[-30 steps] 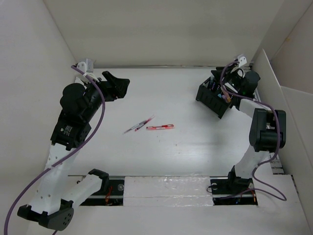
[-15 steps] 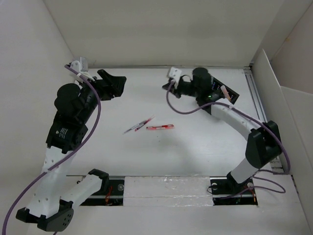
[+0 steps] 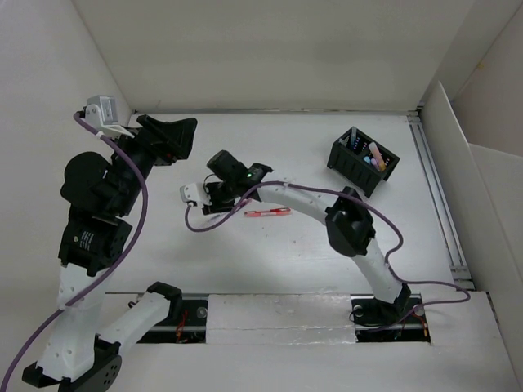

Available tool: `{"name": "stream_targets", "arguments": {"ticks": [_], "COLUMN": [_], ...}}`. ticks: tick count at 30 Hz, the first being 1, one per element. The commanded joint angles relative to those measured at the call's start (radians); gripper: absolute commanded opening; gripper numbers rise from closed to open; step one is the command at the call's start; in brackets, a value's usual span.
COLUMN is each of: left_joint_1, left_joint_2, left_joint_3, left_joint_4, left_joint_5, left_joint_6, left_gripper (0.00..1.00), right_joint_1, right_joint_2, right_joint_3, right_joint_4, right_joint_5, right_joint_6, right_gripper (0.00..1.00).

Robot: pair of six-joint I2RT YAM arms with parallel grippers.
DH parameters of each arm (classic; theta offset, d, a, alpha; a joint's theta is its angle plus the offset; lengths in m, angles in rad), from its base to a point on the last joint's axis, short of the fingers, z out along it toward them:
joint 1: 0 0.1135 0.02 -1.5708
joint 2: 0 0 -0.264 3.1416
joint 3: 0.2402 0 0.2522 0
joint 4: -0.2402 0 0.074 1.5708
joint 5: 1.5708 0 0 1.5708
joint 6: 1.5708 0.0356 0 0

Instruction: Organize the desk

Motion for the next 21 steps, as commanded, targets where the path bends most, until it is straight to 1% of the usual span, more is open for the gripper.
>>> {"name": "stream_targets", "arguments": {"ticks": [1,2,3,5,8,15,21], "left_joint_1": [-0.005,-0.005,-0.005,-0.005,-0.005,-0.005,-0.005], "left_joint_2": [-0.010,-0.010,-0.010,-0.011,-0.010,-0.008,-0.007], "left_joint_3": [-0.011,-0.023,-0.023,-0.031,-0.034,-0.041,-0.043], "left_joint_4": [0.056,0.057,0.060,0.063,0.068,0.073,0.070], "left_joint_5": [0.015,0.026,0.026,0.034,0.037,0.051,0.041], "left_joint_6": [-0.011,-0.011,-0.011,-0.010,-0.002,0.018,0.036], "left_gripper": [0.71,0.71,0.71,0.71,0.71,0.71,0.71], "right_joint_1": [0.034,0.050,0.050,0.063,0.063,0.063,0.063], "right_joint_2": [0.087,0.131,0.132,0.191,0.246,0.325,0.369], "right_joint_3": [0.173,0.228,0.229,0.304,0.371,0.454,0.459], "right_joint_4": [-0.205,-0.237,-0.238,-0.285,-0.319,-0.344,-0.344], "right_joint_5": [0.067,0.099,0.099,0.127,0.118,0.136,0.121], "right_joint_6": [-0.079,-0.098,-0.099,-0.114,-0.109,-0.095,-0.063], "right_gripper": [0.48,0.49,0.49,0.49,0.48,0.47,0.46]}}
